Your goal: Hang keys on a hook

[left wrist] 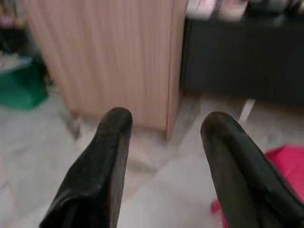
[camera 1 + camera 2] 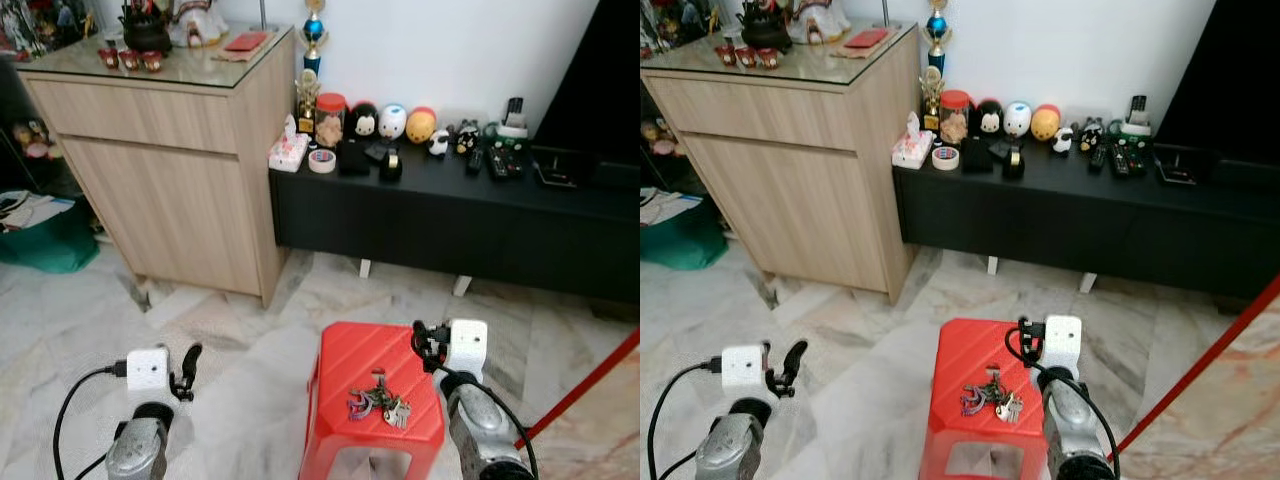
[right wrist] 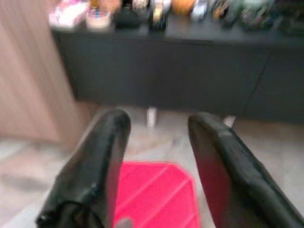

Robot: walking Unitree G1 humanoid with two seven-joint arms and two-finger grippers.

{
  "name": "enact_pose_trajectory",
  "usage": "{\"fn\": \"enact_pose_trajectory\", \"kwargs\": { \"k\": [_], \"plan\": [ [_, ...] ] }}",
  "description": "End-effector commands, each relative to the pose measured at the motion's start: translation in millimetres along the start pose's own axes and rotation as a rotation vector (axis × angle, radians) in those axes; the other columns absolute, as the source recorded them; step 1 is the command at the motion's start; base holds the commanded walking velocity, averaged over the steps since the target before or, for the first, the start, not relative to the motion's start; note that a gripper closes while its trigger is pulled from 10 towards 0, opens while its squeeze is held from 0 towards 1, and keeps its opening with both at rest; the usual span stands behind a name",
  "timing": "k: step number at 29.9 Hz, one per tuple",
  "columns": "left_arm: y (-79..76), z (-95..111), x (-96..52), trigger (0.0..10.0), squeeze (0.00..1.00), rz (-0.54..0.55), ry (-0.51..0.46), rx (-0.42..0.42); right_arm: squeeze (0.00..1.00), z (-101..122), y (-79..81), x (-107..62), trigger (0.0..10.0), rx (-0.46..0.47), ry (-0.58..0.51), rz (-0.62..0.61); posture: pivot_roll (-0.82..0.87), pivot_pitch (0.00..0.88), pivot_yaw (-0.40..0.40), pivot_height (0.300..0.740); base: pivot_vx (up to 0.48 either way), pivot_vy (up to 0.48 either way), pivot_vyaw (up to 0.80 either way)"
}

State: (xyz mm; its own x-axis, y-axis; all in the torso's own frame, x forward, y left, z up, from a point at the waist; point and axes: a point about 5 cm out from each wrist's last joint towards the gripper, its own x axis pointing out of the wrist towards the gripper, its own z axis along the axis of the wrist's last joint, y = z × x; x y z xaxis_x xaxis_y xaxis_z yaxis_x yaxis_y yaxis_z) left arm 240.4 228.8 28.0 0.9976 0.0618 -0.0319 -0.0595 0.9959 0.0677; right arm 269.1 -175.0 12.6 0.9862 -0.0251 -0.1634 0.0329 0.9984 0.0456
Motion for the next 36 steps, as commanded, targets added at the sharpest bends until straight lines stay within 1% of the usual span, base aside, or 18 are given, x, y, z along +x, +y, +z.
{"fn": "enact_pose_trajectory", "kwargs": {
  "k": [1,4,6,10,13,16,20,24,26,29,33,36],
  "plan": [
    [-3.4,2,-2.4,10.0,0.0,-0.022,-0.004,-0.007,0.0,2,-3.1,-3.6,10.0,-0.007,-0.019,-0.018,0.04,0.0,-0.064,0.74,0.0,0.0,0.0],
    [-3.0,8,-11.6,10.0,0.0,-0.021,-0.03,-0.009,0.0,-1,-6.7,-17.9,10.0,-0.03,-0.035,-0.036,0.03,0.0,-0.061,0.74,0.0,0.0,0.0],
    [-1.9,8,-14.2,10.0,0.0,-0.011,-0.031,-0.011,0.0,-4,-10.5,-23.2,10.0,-0.036,-0.024,-0.064,0.03,0.0,-0.054,0.74,0.0,0.0,0.0],
    [-3.2,6,-12.2,10.0,0.0,-0.003,-0.017,-0.024,0.0,-11,-14.0,-22.4,10.0,-0.037,0.016,-0.1,0.03,0.0,-0.052,0.74,0.0,0.0,0.0],
    [-6.3,8,-6.6,10.0,0.0,-0.011,-0.008,-0.027,0.0,-14,-10.6,-17.6,10.0,-0.056,0.064,-0.101,0.03,0.0,-0.049,0.74,0.0,0.0,0.0],
    [-6.7,10,-5.5,10.0,0.0,-0.013,-0.001,-0.031,0.0,-13,-8.5,-16.4,10.0,-0.05,0.082,-0.101,0.02,0.0,-0.048,0.74,0.0,0.0,0.0],
    [-7.7,12,-7.5,10.0,0.0,-0.02,0.017,-0.033,0.0,-9,-6.4,-19.1,10.0,-0.052,0.086,-0.097,0.02,0.0,-0.046,0.725,0.0,0.0,0.0],
    [-10.4,7,-7.8,10.0,0.0,-0.035,0.042,-0.031,0.0,-15,-1.6,-18.4,10.0,-0.054,0.118,-0.082,0.02,0.0,-0.045,0.705,0.0,0.0,0.0],
    [-10.4,7,-7.8,10.0,0.0,-0.035,0.042,-0.031,0.0,-15,-1.6,-18.4,10.0,-0.054,0.118,-0.082,0.02,0.0,-0.045,0.705,0.0,0.0,0.0],
    [-11.1,6,-8.0,10.0,0.0,-0.037,0.052,-0.035,0.0,-17,1.9,-17.7,10.0,-0.048,0.131,-0.063,0.03,0.0,-0.049,0.687,0.0,0.0,0.0],
    [-9.9,6,-8.6,10.0,0.0,-0.037,0.067,-0.034,0.0,-13,3.3,-16.4,10.0,-0.035,0.12,-0.059,0.03,0.0,-0.052,0.687,0.0,0.0,0.0],
    [-8.6,5,-8.8,10.0,0.0,-0.033,0.072,-0.033,0.0,-11,4.6,-14.6,10.0,-0.045,0.116,-0.049,0.03,0.0,-0.054,0.687,0.0,0.0,0.0]
  ]
}}
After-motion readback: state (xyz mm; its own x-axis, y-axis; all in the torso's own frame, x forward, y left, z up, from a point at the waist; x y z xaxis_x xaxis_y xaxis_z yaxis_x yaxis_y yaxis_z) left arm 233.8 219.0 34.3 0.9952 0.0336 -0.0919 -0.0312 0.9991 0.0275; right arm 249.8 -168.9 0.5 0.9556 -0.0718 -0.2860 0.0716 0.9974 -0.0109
